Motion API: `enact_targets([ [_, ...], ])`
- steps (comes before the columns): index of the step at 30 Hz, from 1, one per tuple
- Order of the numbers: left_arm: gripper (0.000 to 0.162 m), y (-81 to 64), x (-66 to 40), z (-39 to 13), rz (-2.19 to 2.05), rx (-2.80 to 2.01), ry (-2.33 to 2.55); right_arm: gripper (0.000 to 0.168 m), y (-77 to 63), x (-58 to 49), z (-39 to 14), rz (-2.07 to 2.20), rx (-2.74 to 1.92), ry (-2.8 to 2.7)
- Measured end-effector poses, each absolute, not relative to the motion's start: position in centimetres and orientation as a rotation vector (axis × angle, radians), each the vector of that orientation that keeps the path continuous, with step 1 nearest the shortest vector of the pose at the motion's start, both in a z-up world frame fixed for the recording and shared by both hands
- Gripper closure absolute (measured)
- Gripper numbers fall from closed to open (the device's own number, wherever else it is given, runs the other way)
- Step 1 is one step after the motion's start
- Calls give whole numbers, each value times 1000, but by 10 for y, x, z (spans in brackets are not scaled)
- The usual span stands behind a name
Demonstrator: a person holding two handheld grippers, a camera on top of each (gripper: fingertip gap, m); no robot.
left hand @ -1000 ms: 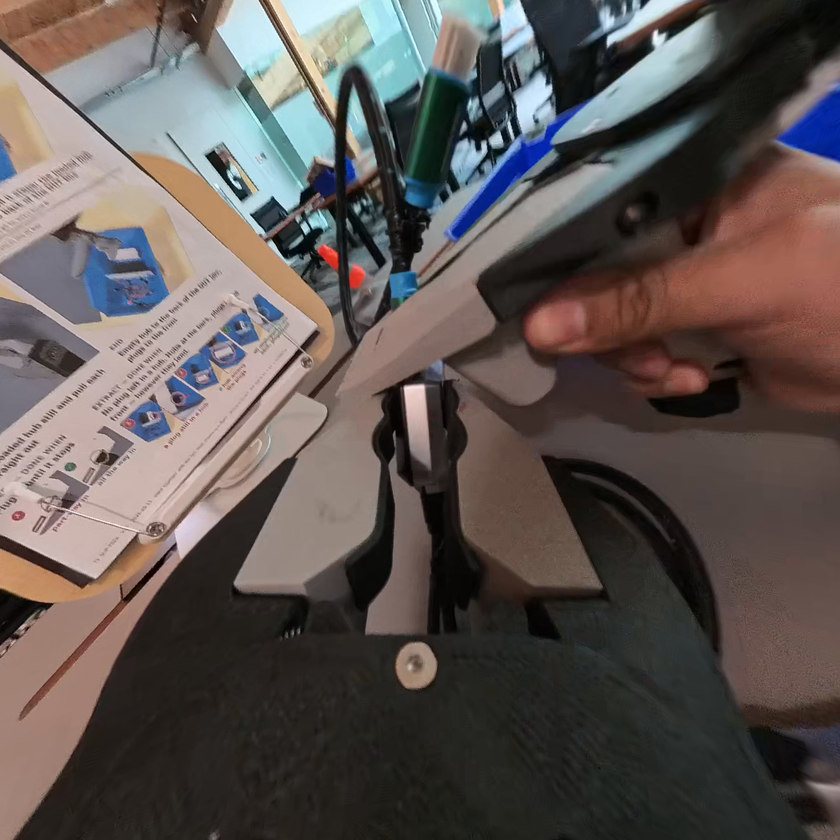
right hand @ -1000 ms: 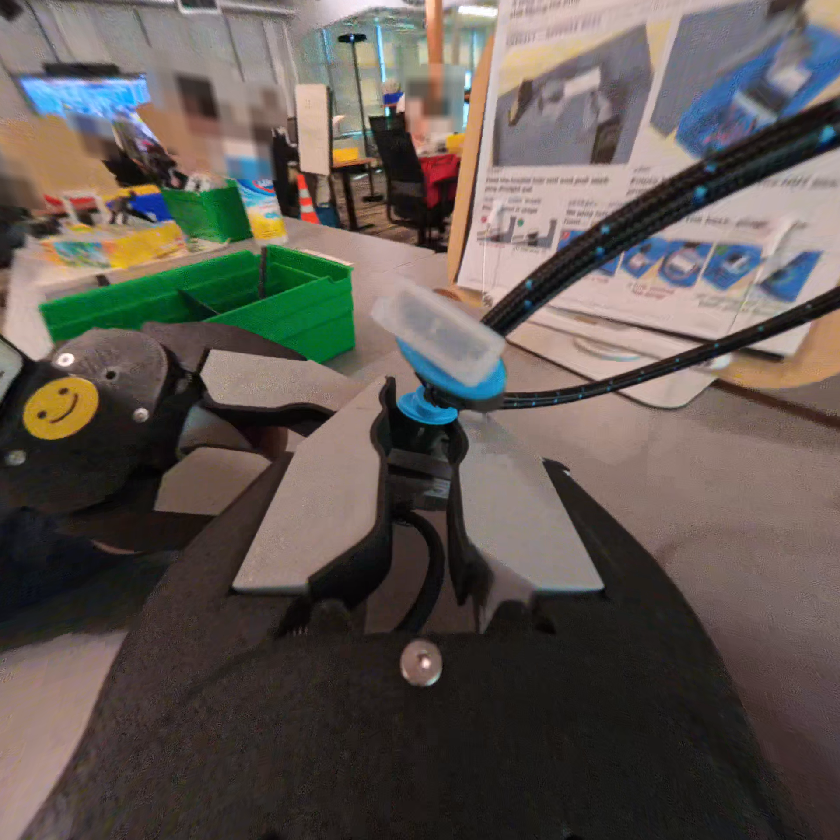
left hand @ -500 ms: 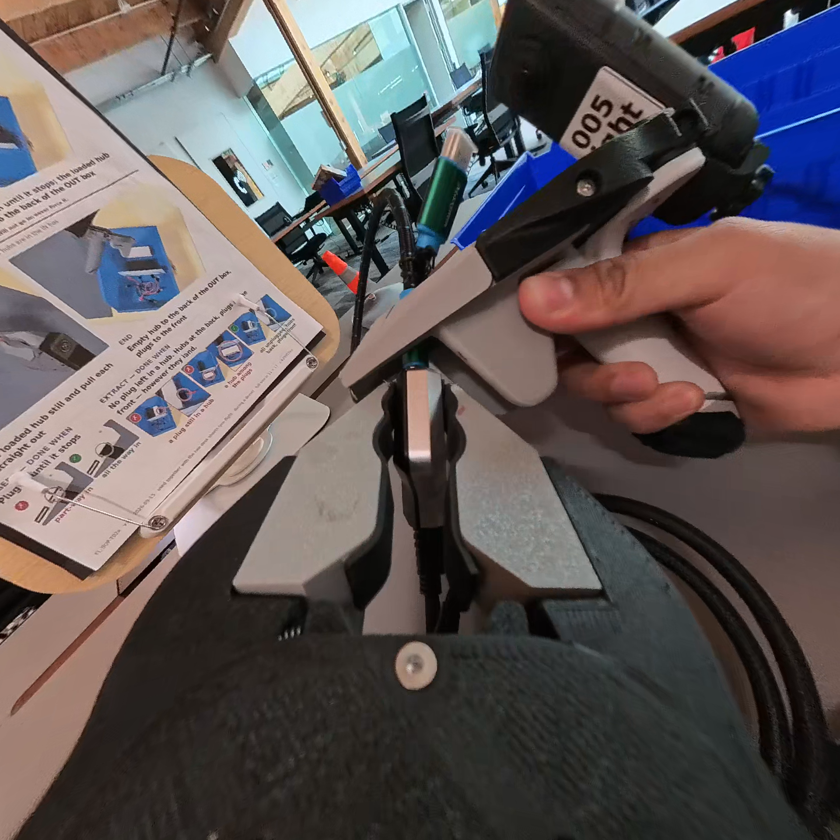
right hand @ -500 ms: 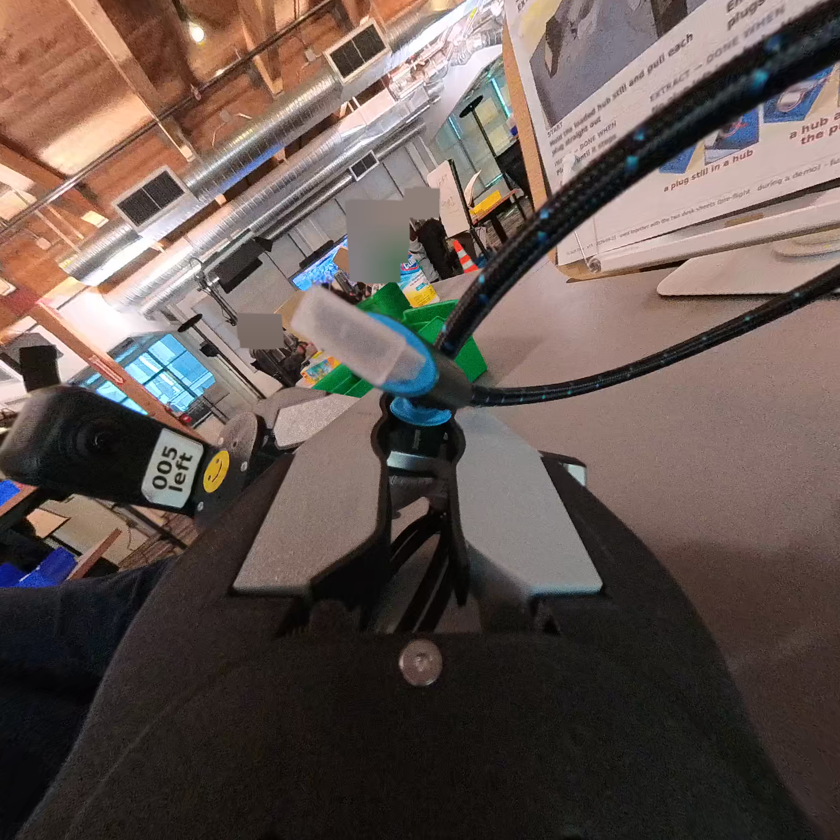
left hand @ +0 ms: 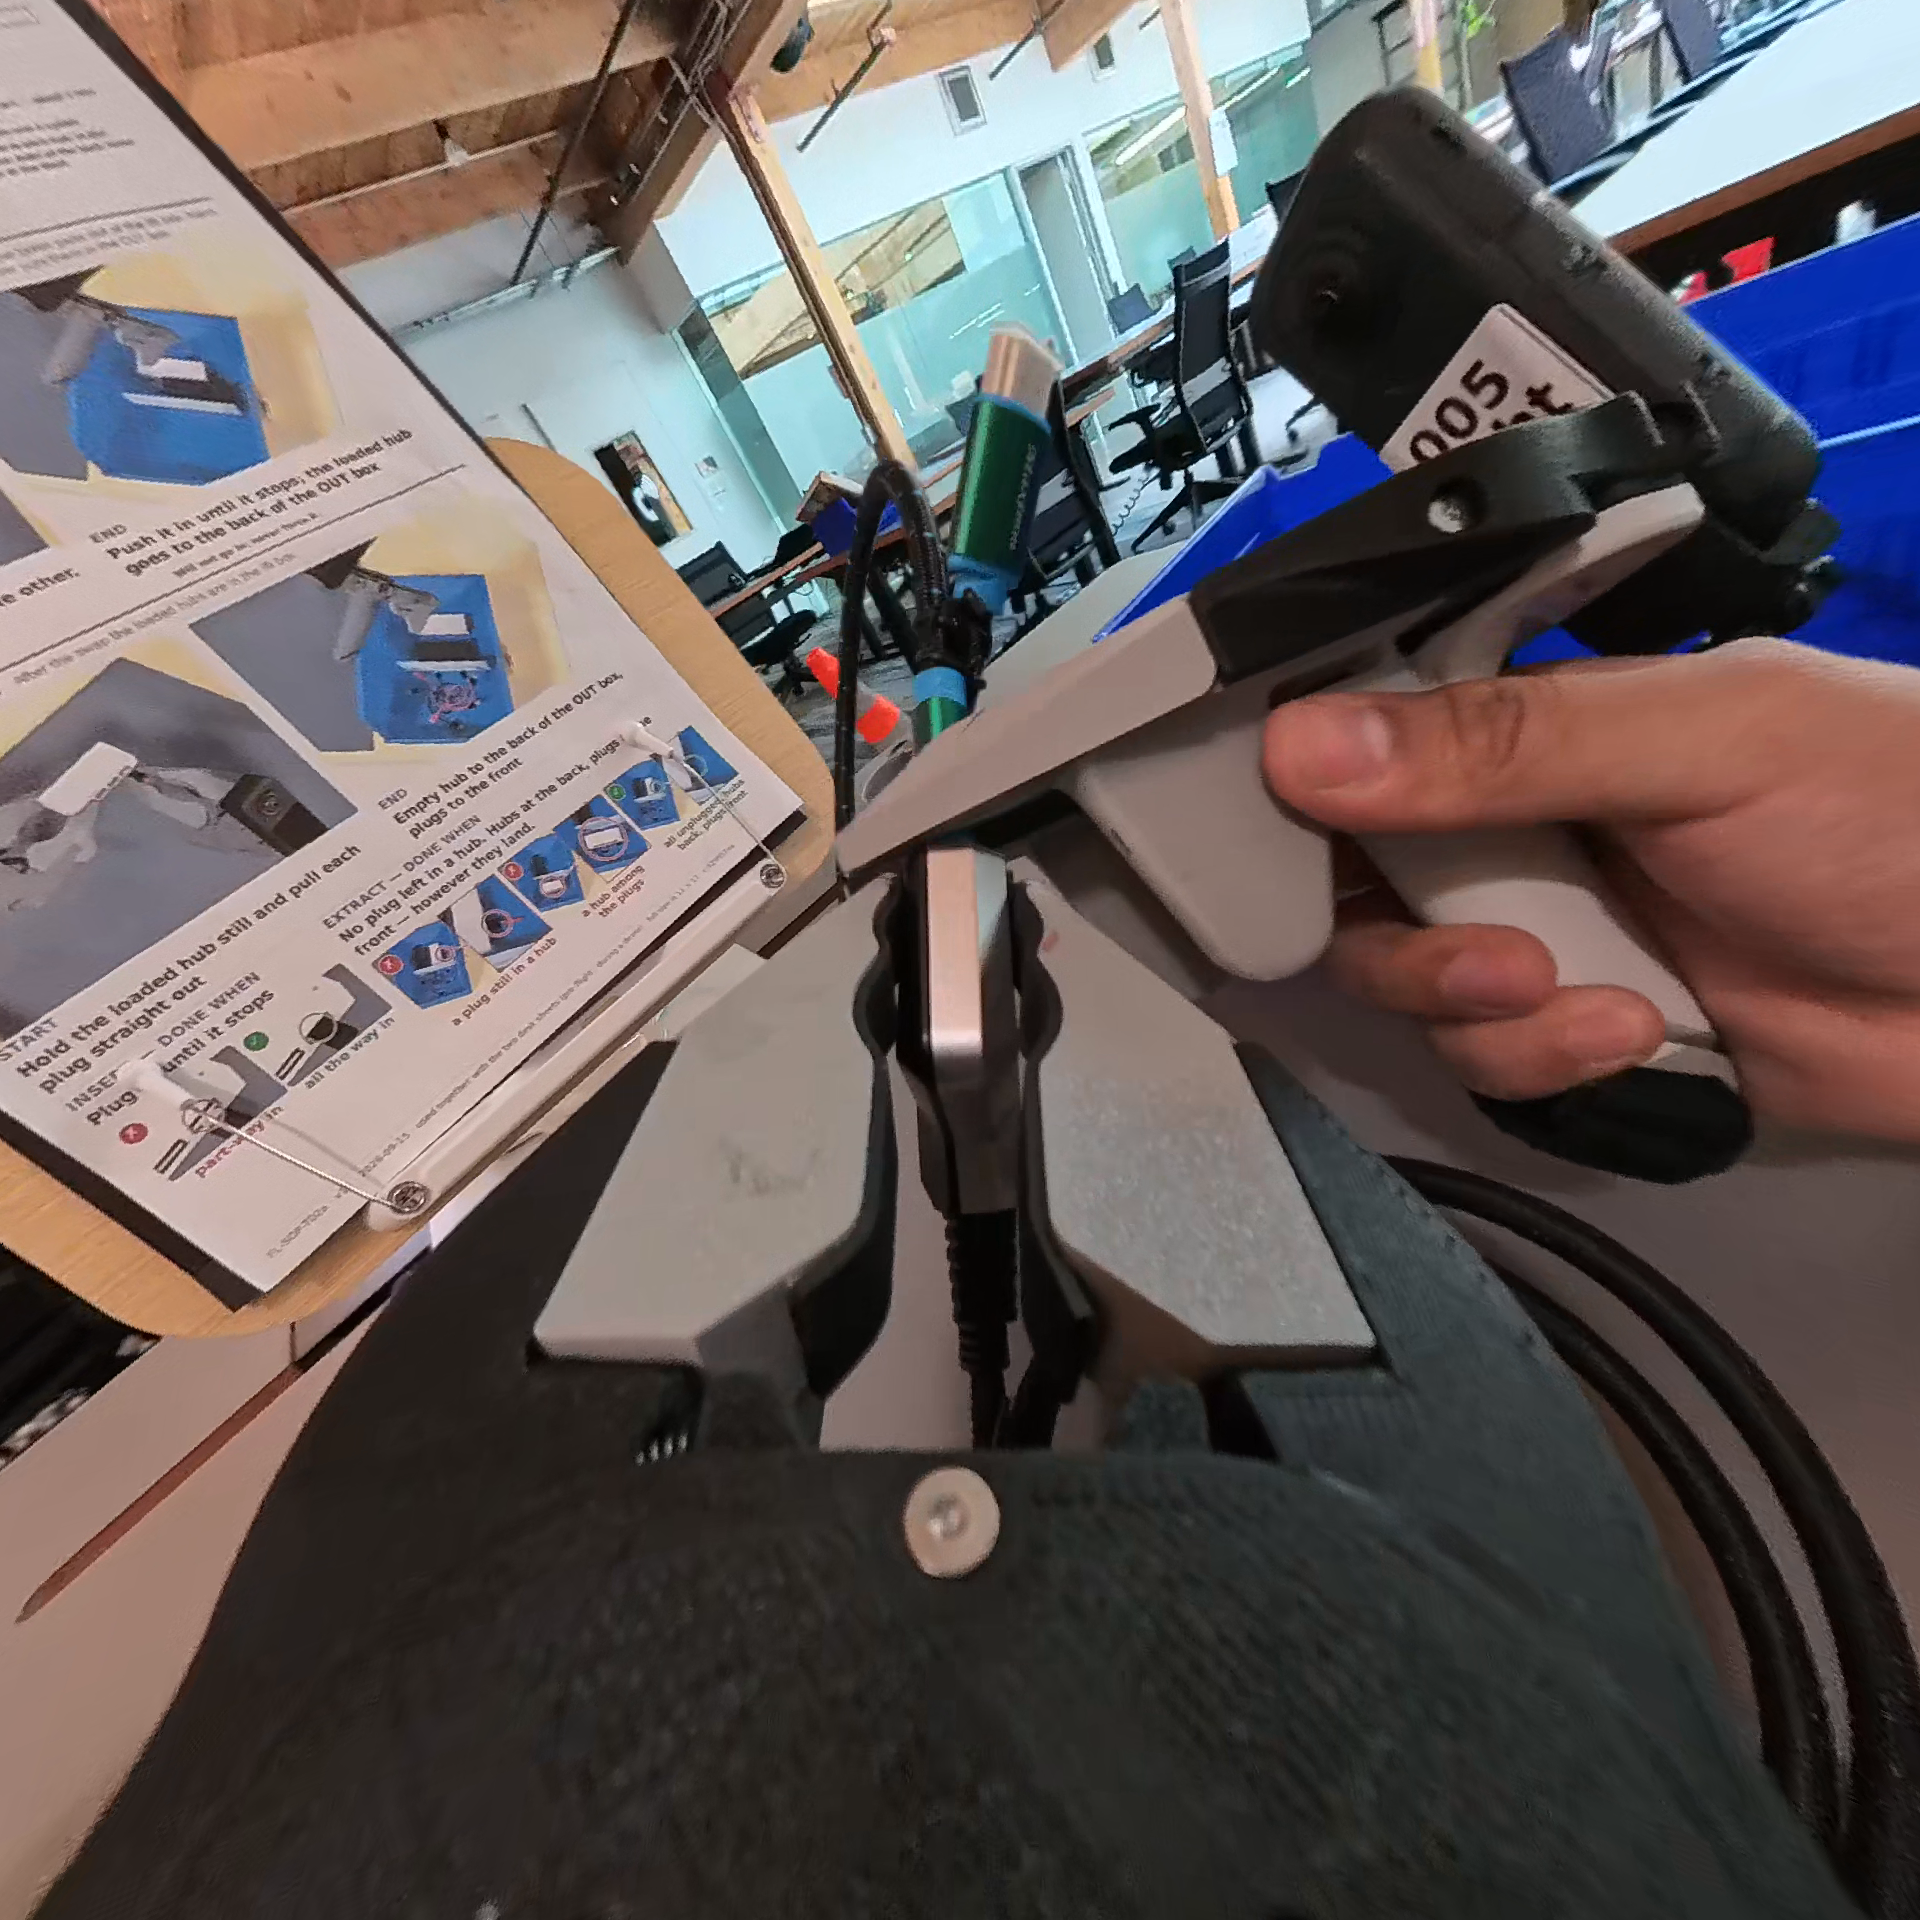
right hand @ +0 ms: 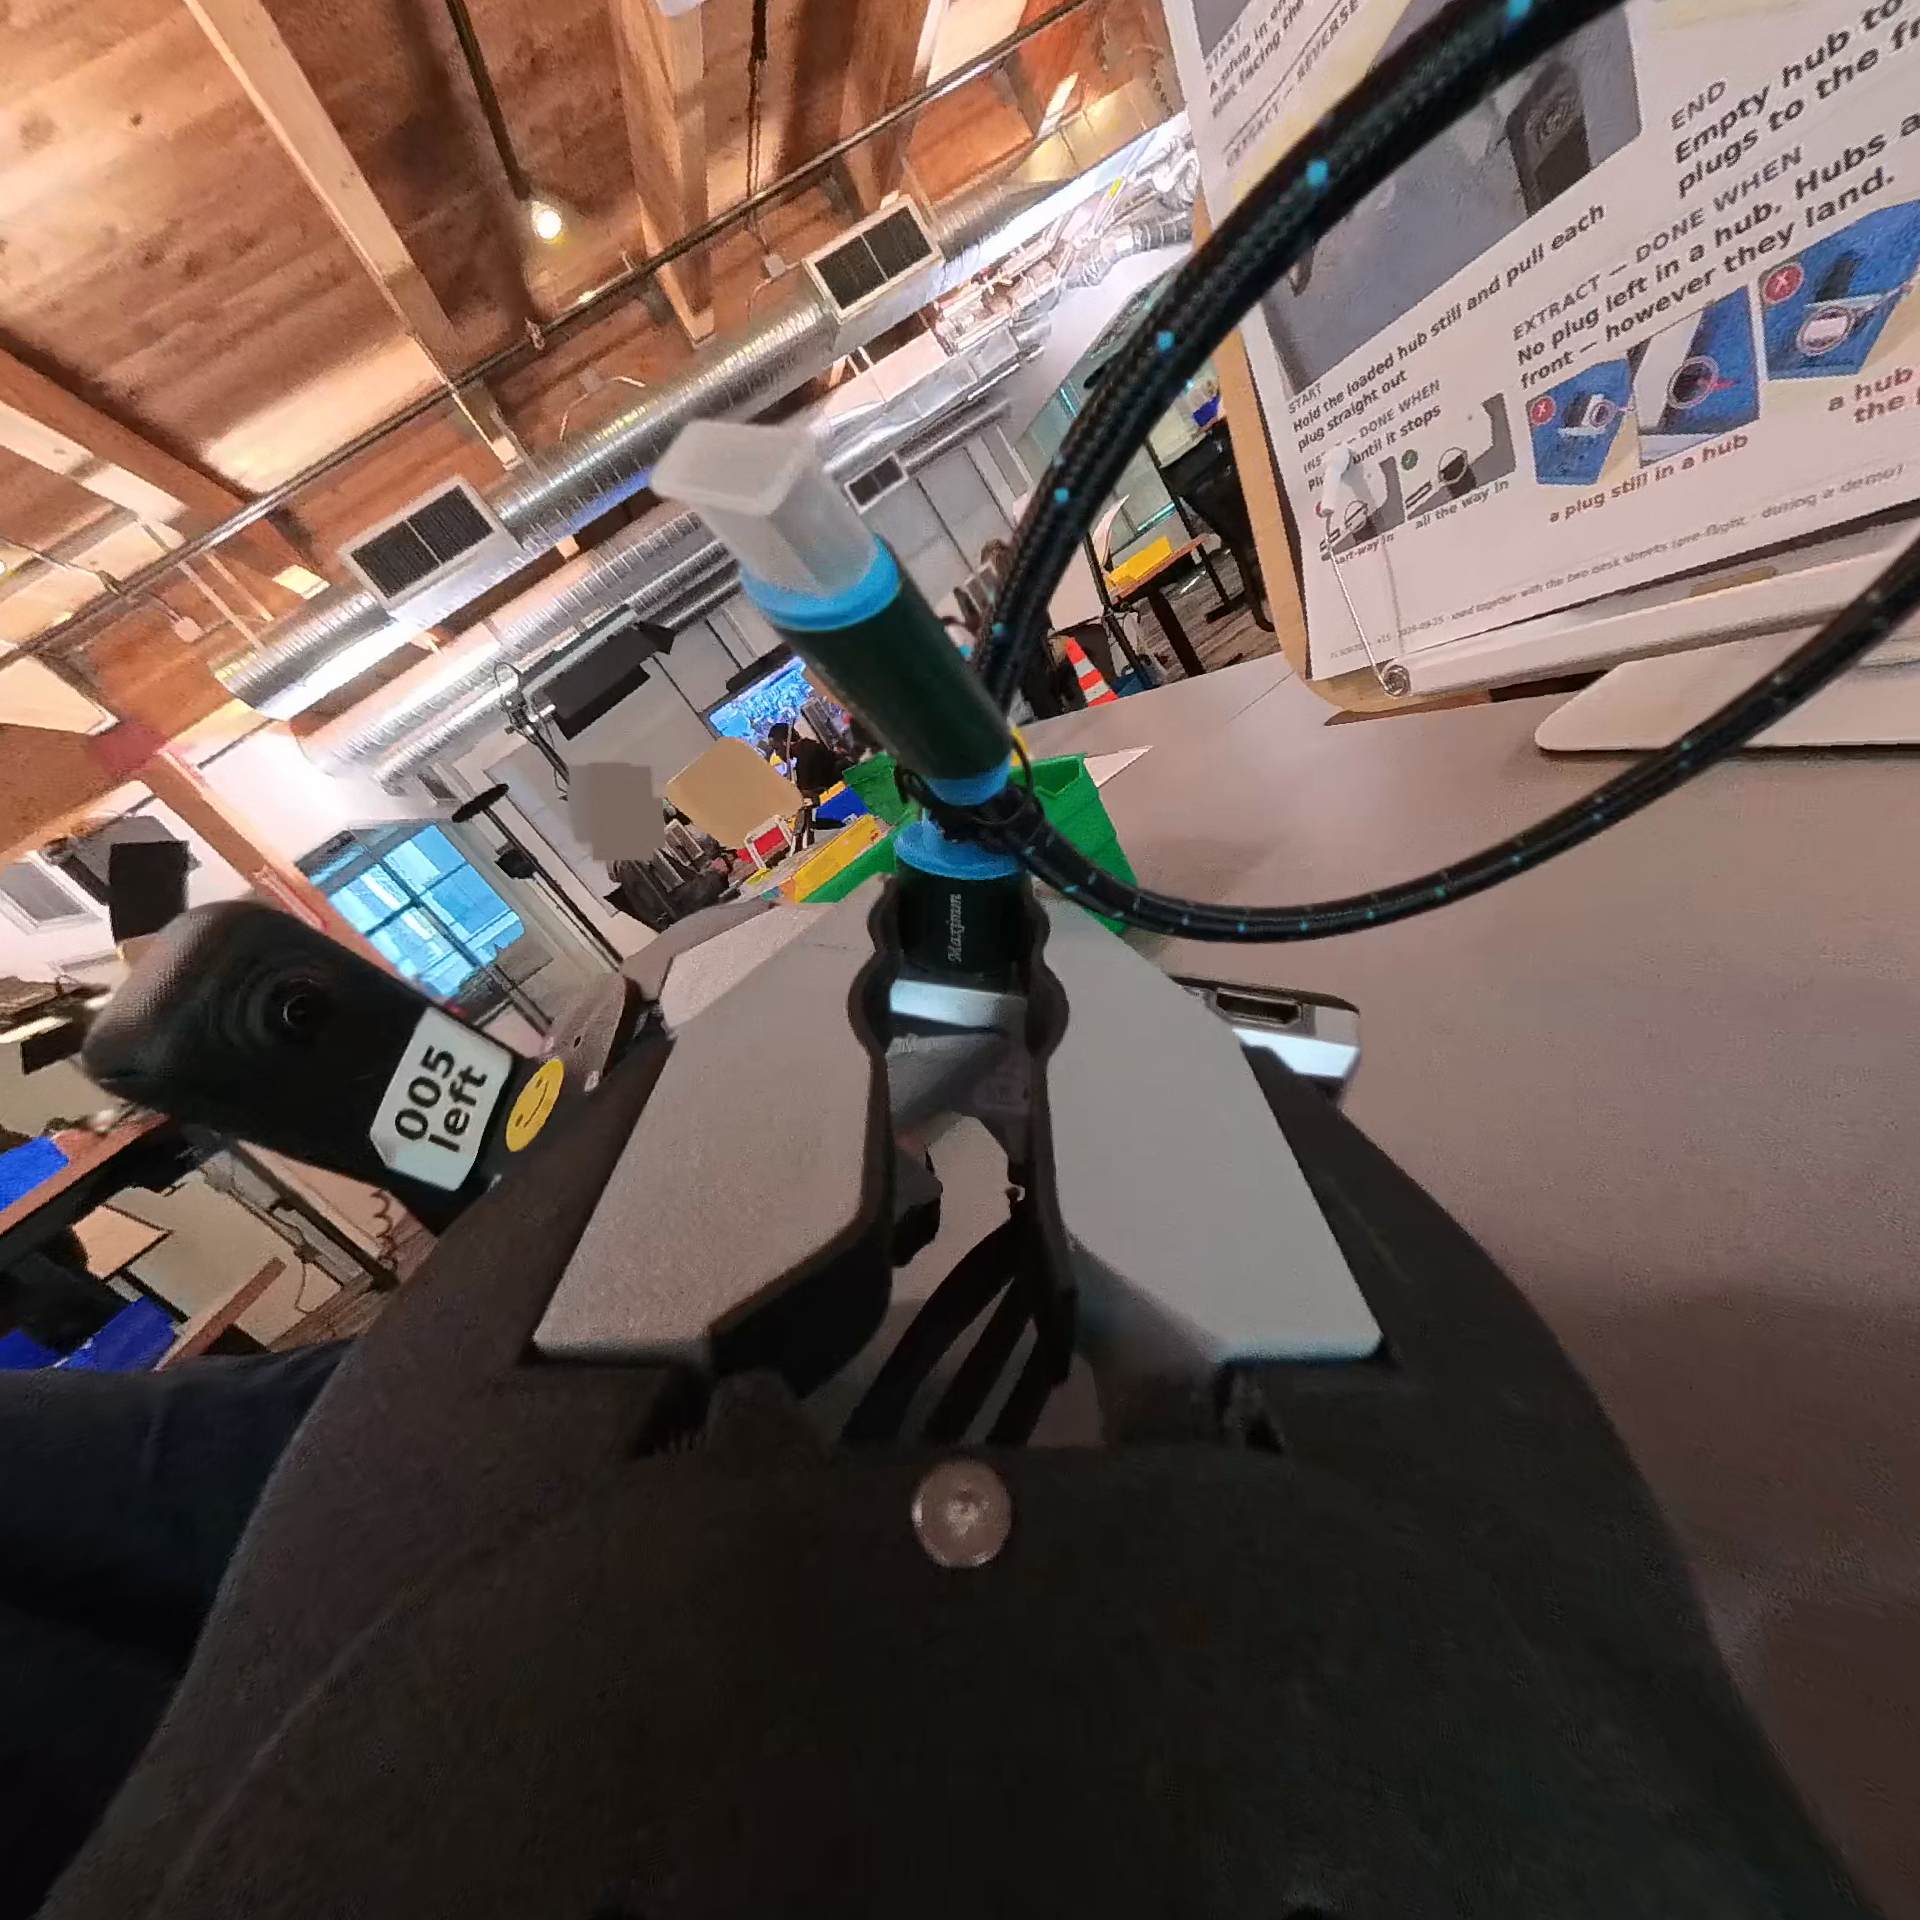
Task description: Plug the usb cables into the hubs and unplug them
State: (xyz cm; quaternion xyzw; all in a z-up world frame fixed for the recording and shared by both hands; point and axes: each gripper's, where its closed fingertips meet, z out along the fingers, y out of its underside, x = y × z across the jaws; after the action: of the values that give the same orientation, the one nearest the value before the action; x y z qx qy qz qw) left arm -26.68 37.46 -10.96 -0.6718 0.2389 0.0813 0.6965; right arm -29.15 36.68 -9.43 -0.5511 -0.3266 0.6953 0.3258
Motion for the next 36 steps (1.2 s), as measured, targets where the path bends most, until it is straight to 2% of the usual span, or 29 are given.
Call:
enact_targets([
  [8,144,376,-266,-119,172,-1569,519,150,362,-287,-93,1734,-1408,-951],
  [11,128,383,-269,-133,184,-1642,522,151,346,-291,-90,1816,-1368,-1019],
  [13,136,383,-274,-132,231,-1624,531,151,341,-297,-96,1751,-1385,-1057],
  [32,137,392,-270,-137,184,-1650,536,151,355,-293,-96,1837,-1464,-829],
  [33,137,392,-268,-136,174,-1649,535,151,357,-290,-94,1812,-1456,-816],
  [36,138,387,-277,-172,236,-1748,611,151,425,-223,-38,1821,-1240,-406],
])
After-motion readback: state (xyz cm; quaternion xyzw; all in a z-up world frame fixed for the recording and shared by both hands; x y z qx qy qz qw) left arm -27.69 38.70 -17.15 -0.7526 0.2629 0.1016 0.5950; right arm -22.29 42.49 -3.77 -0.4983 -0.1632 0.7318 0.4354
